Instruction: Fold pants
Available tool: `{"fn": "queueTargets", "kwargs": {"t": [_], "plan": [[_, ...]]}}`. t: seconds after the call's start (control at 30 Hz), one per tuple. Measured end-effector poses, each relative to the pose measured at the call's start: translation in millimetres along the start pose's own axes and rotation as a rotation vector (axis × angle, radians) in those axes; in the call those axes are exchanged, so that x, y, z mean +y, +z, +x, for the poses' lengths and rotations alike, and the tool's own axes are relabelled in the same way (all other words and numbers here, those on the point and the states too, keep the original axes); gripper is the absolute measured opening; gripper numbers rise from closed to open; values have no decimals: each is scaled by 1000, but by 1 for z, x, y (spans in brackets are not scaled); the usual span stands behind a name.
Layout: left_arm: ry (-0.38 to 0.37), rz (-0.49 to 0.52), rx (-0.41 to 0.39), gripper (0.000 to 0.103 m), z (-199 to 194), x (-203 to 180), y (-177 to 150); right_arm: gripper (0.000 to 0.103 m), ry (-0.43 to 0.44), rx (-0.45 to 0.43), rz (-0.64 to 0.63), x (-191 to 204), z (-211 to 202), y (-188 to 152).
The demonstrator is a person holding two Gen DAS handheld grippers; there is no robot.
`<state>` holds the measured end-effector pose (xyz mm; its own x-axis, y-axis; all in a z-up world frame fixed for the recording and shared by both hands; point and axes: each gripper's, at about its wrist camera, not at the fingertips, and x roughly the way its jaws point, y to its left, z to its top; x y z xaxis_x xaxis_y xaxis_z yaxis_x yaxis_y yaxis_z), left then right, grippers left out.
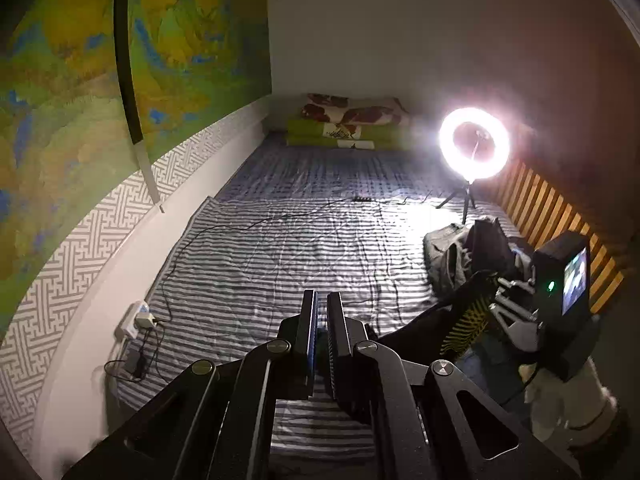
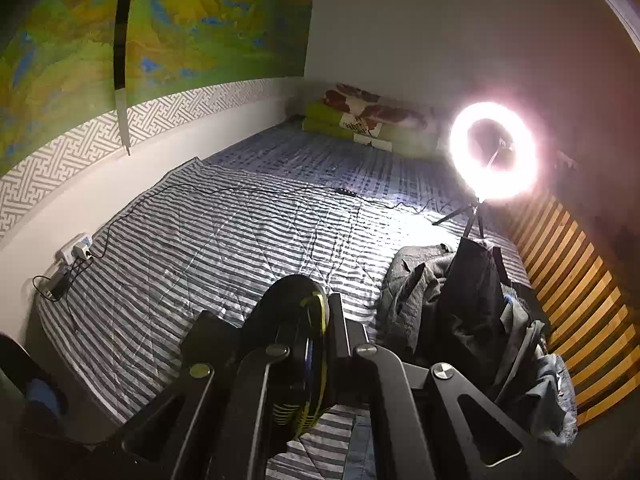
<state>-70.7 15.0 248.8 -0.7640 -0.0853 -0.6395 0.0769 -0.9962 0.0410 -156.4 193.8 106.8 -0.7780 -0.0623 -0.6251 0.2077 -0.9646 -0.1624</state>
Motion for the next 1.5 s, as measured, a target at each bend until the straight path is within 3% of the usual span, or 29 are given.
{"fn": "queueTargets", "kwargs": {"t": [0.17, 0.3, 0.53, 0.67, 0.7, 0.73, 0.77, 0.83, 0.87, 0.9, 0.93, 1.0, 1.07, 1.1, 1.17, 1.27, 1.3, 1.33, 1.4, 1.5], "plan": [[-18, -2, 47, 5, 24, -5, -20, 5, 20, 22, 1, -10, 6, -4], [-51, -4, 125, 5, 72, -6, -45, 5, 32, 57, -16, -15, 24, -14], [-113, 97, 372, 5, 211, -38, -118, 6, 11, 215, -35, -33, 99, -69], [-190, 133, 517, 7, 285, -59, -167, 6, -7, 320, -22, -53, 143, -107], [-215, 164, 545, 10, 299, -68, -180, 9, -6, 339, -15, -58, 151, -116], [-227, 183, 562, 24, 309, -73, -189, 9, -9, 352, -10, -62, 157, -123], [-242, 214, 584, 49, 320, -81, -200, 9, -12, 368, 0, -67, 163, -131], [-239, 275, 600, 78, 337, -91, -218, 26, 11, 394, 33, -76, 170, -143], [-220, 304, 600, 78, 347, -93, -225, 32, 14, 405, 58, -82, 172, -149], [-215, 321, 609, 78, 353, -96, -229, 42, 11, 405, 86, -87, 172, -154], [-223, 328, 620, 78, 360, -97, -232, 46, 11, 399, 108, -91, 171, -157], [-235, 340, 617, 73, 369, -97, -231, 46, 15, 396, 158, -98, 168, -167], [-238, 324, 624, 47, 378, -96, -231, 46, 29, 390, 182, -100, 164, -173], [-254, 297, 647, 42, 383, -94, -233, 46, 26, 387, 178, -98, 162, -173], [-284, 265, 668, 20, 389, -92, -234, 46, 9, 375, 144, -91, 160, -170], [-274, 307, 618, 9, 381, -96, -232, 46, -23, 349, 79, -73, 155, -161], [-285, 295, 607, 8, 376, -92, -230, 43, -40, 350, 57, -68, 154, -158], [-299, 274, 591, 8, 368, -85, -225, 25, -49, 342, 44, -64, 152, -156], [-303, 234, 545, 8, 351, -65, -213, 8, -11, 336, 60, -58, 146, -147], [-322, 144, 466, 8, 319, -23, -187, 7, 90, 295, 122, -55, 125, -129]]}}
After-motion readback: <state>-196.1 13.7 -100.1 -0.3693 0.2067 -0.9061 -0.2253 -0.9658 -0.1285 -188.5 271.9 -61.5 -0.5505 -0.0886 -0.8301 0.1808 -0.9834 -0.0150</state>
